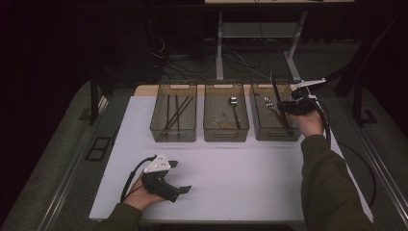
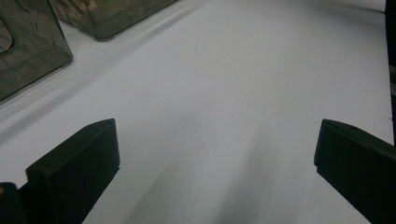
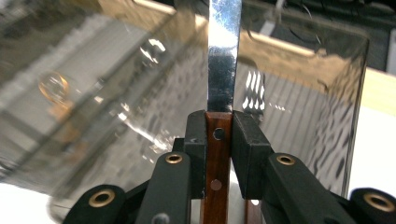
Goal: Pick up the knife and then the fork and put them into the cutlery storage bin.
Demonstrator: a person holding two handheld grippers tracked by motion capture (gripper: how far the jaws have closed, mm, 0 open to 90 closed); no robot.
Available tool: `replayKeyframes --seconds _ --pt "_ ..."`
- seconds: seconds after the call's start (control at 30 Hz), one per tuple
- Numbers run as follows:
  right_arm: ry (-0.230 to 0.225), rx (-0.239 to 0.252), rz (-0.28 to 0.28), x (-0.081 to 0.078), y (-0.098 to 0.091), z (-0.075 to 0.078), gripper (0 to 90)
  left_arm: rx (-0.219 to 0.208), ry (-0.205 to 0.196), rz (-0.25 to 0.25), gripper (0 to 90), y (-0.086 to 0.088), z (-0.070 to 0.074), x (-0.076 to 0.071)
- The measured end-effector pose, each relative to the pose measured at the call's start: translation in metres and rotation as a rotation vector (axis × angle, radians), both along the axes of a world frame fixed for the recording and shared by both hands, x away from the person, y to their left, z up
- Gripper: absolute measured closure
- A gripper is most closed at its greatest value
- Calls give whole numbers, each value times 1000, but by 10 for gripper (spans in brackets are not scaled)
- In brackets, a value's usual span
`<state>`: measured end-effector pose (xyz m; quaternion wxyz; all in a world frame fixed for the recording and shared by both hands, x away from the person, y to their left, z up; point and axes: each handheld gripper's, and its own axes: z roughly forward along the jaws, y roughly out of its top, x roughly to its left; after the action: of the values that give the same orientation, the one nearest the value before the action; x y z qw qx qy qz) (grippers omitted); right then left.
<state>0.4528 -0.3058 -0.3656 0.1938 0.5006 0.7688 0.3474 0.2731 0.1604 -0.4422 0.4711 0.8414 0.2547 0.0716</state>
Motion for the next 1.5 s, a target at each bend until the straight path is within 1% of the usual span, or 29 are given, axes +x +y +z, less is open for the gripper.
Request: replayKeyframes --seconds 0.1,0.13,0.17,0.2,0.23,0.33,0.37,0.4,0.5,0.6,0.63,0.67,0.7,0.77,0.87,0.9,0.93,1.03,1.13,1.2,1.3,1.4,1.5 --pt "48 -24 -10 3 -4 -11 762 -1 1 -1 0 -1 0 0" --pt "64 -45 -7 4 -4 -14 753 1 1 -2 0 -1 0 0" --pt "54 -70 -20 3 -4 -15 695 0 1 -2 0 -1 0 0" --pt "47 -63 -26 2 -5 -15 637 0 0 -2 0 -1 0 0" --pt "49 -36 -34 1 -7 -14 595 -2 1 0 0 -1 0 0" --pt "19 21 -24 -5 -12 -10 518 -1 2 0 0 -1 0 0" --pt "16 35 -24 -6 -13 -8 500 0 1 0 0 -1 0 0" --pt "10 59 -19 -9 -15 -6 480 0 1 0 0 -1 0 0" --pt "-17 100 4 -18 -16 -2 424 8 0 -3 0 0 0 0" --pt "-38 141 37 -29 -15 1 365 7 2 -2 0 0 0 0" --pt "-36 152 55 -33 -14 1 354 8 2 -2 0 0 0 0" --pt "-37 159 67 -37 -12 1 335 8 2 -2 0 0 0 0" --pt "-48 158 81 -41 -11 0 308 8 1 -2 0 0 0 0" --pt "-65 153 100 -49 -6 -1 284 10 3 1 0 1 0 0" --pt "-101 143 99 -63 2 -4 225 10 4 2 0 2 0 0" --pt "-105 150 112 -68 5 -6 205 10 4 2 0 2 0 0" --pt "-106 156 118 -72 6 -7 197 12 5 2 0 2 0 0" --pt "-133 176 127 -85 11 -10 180 10 9 5 0 2 -1 0" --pt "-148 184 139 -98 15 -14 158 15 9 6 0 2 -1 0" --pt "-159 199 149 -108 18 -17 154 15 9 6 0 2 -1 -1" --pt "-178 190 160 -121 22 -22 153 18 12 8 0 2 -1 -2" --pt "-171 188 187 -131 24 -30 154 18 11 10 0 2 -1 -2" --pt "-149 177 203 -137 25 -38 153 20 12 10 0 2 -1 -1"
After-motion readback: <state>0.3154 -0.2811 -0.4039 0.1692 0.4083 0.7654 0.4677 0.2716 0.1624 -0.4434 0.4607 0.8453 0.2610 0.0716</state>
